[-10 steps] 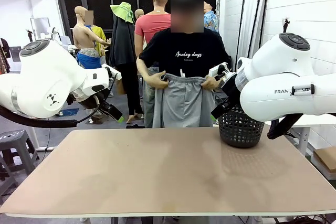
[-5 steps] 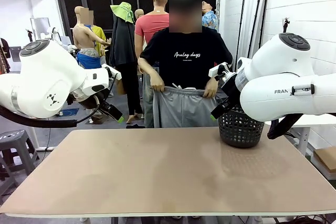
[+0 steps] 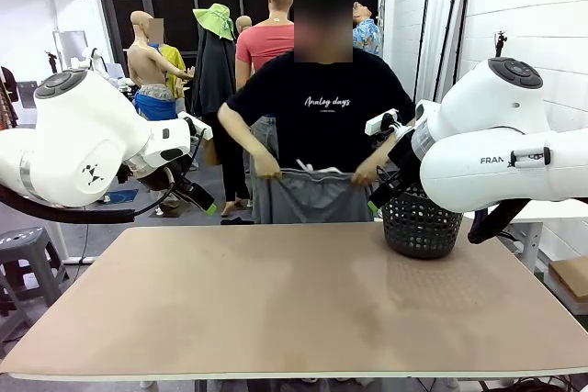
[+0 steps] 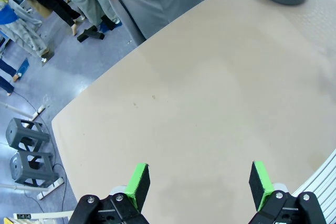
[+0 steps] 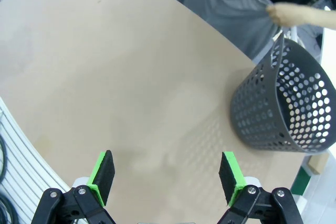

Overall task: Fold the training pants.
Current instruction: Grab both ends of the Training pants handed by a person.

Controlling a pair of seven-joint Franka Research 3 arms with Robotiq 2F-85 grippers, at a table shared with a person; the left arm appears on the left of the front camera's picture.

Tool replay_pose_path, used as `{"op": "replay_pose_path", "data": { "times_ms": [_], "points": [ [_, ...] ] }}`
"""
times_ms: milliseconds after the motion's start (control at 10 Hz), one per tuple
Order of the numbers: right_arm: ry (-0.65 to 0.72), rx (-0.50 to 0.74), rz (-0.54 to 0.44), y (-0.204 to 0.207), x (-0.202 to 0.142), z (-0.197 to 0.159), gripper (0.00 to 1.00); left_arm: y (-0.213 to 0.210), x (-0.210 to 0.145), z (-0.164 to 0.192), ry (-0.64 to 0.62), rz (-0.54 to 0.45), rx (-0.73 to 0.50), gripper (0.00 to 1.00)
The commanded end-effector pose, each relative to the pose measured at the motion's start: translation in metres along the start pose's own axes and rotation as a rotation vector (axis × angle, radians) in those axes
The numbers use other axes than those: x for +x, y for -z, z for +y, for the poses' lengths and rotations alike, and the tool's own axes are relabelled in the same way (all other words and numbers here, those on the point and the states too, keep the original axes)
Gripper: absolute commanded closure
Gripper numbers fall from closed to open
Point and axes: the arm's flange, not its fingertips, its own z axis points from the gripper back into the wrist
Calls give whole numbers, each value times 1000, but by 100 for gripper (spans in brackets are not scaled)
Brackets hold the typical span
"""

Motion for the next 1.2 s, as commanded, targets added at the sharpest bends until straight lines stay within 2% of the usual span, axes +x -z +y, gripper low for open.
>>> {"op": "replay_pose_path", "data": {
  "times_ms": [0,1100],
  "points": [
    [5,8,-2,0,0,0,0,-1,0,0,0,-2,1,0],
    [5,8,-2,0,0,0,0,-1,0,0,0,-2,1,0]
  ]
}}
